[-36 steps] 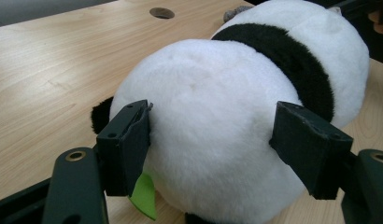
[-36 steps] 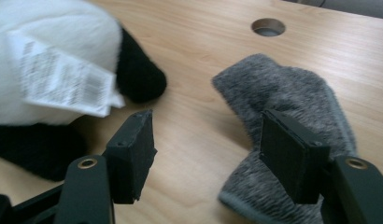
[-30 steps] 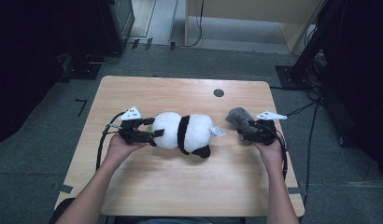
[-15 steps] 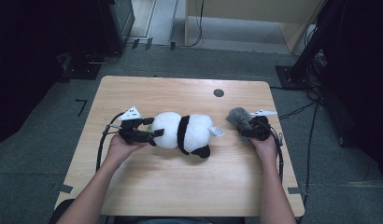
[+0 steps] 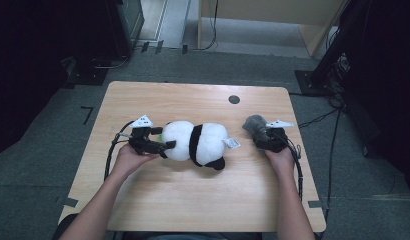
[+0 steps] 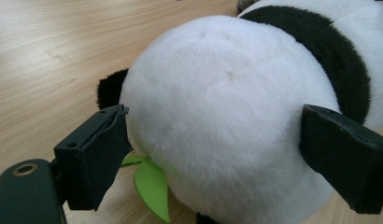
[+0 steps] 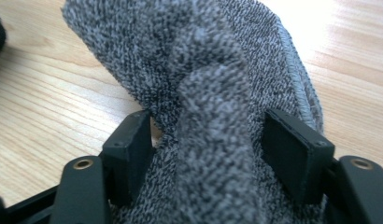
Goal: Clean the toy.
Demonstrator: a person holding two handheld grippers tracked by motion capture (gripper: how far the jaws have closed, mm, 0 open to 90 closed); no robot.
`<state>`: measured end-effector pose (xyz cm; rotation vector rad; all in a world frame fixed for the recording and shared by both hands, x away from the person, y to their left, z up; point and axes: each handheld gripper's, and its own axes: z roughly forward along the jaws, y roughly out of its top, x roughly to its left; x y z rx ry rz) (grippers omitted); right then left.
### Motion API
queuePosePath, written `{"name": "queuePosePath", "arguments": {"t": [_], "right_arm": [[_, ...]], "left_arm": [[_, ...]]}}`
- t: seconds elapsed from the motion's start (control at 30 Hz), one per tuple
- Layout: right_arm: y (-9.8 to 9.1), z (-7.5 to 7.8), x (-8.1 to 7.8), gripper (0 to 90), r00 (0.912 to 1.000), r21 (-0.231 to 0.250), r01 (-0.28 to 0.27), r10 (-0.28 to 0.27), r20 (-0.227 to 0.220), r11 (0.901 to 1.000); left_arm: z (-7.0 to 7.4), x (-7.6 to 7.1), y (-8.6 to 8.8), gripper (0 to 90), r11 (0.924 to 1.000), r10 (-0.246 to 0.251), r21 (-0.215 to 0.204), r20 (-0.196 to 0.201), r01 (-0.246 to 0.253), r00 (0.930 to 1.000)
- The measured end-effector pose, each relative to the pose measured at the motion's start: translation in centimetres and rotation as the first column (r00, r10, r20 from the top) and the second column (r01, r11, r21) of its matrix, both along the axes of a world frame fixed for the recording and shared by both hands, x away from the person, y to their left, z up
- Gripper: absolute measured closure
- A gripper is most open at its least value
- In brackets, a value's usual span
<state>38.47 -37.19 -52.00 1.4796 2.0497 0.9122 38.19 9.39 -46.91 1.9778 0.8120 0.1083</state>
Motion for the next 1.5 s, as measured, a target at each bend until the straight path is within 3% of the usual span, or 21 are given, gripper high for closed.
{"name": "queuePosePath", "arguments": {"t": [0.07, 0.17, 0.3, 0.37, 0.53, 0.67, 0.77, 0.87, 0.97, 1.1, 1.23, 1.37, 1.5], "right_arm": [[0.2, -0.1, 0.0, 27.0, 0.9998, 0.003, 0.017, -0.017, 0.007, 0.9999], [0.3, -0.3, 0.1, 19.2, 0.9998, 0.005, 0.017, -0.017, 0.012, 0.9998], [0.4, -0.4, 0.1, 16.4, 0.9996, 0.0, 0.027, -0.027, 0.01, 0.9996], [0.5, -0.2, -0.1, 23.5, 0.9995, -0.009, 0.027, -0.027, 0.016, 0.9996], [-0.3, 0.3, -0.5, 53.5, 0.9997, -0.017, 0.025, -0.025, 0.006, 0.9995], [-1.0, 0.8, -0.6, 65.7, 0.9994, -0.002, 0.027, -0.027, -0.021, 0.9996], [-1.2, 1.4, -0.7, 68.4, 0.9991, 0.028, 0.029, -0.028, -0.032, 0.9992], [-1.3, 2.0, -0.9, 71.1, 0.9994, 0.026, 0.033, -0.033, -0.007, 0.9991], [-1.4, 2.5, -1.1, 71.4, 0.9995, 0.062, 0.032, -0.032, 0.002, 0.9976], [-1.0, 3.3, -1.2, 71.4, 0.9997, 0.072, 0.021, -0.022, 0.014, 0.9972], [0.1, 4.7, -1.6, 71.3, 0.9996, 0.093, -0.011, 0.009, 0.027, 0.9956], [2.0, 6.1, -1.8, 71.1, 0.9975, 0.047, -0.064, 0.063, 0.031, 0.9968], [3.2, 7.3, -1.5, 71.1, 0.9959, 0.07, -0.088, 0.086, 0.026, 0.9937]], "left_arm": [[-0.3, 0.2, -0.1, 3.3, 1.0, 0.003, 0.004, -0.014, -0.003, 0.9999], [-1.0, 0.5, 0.0, 3.2, 0.9995, -0.027, -0.019, -0.064, 0.025, 0.9976], [-1.0, 0.3, 0.2, 15.6, 0.9983, -0.05, -0.033, -0.07, 0.048, 0.9963], [-0.9, 0.1, 0.3, 18.6, 0.9984, -0.049, -0.031, -0.068, 0.047, 0.9965], [-1.0, -0.2, 0.2, 27.6, 0.9988, -0.042, -0.025, -0.046, 0.041, 0.998], [-0.9, -0.4, 0.2, 35.1, 0.9992, -0.036, -0.02, -0.041, 0.035, 0.9985], [-0.8, -0.3, 0.3, 38.5, 0.9991, -0.033, -0.026, -0.055, 0.032, 0.9979], [-0.7, -0.4, 0.3, 39.3, 0.9993, -0.029, -0.025, -0.054, 0.028, 0.9981], [-0.7, -0.4, 0.2, 39.1, 0.9996, -0.019, -0.023, -0.057, 0.018, 0.9982], [-0.7, -0.5, 0.2, 38.6, 0.9997, -0.013, -0.023, -0.057, 0.012, 0.9983], [-0.7, -0.8, 0.3, 38.7, 0.9997, -0.009, -0.021, -0.048, 0.008, 0.9988], [-0.7, -1.0, 0.4, 39.2, 0.9997, -0.006, -0.022, -0.054, 0.005, 0.9985], [-0.6, -1.2, 0.4, 41.0, 0.9997, 0.005, -0.025, -0.065, -0.007, 0.9979]]}}
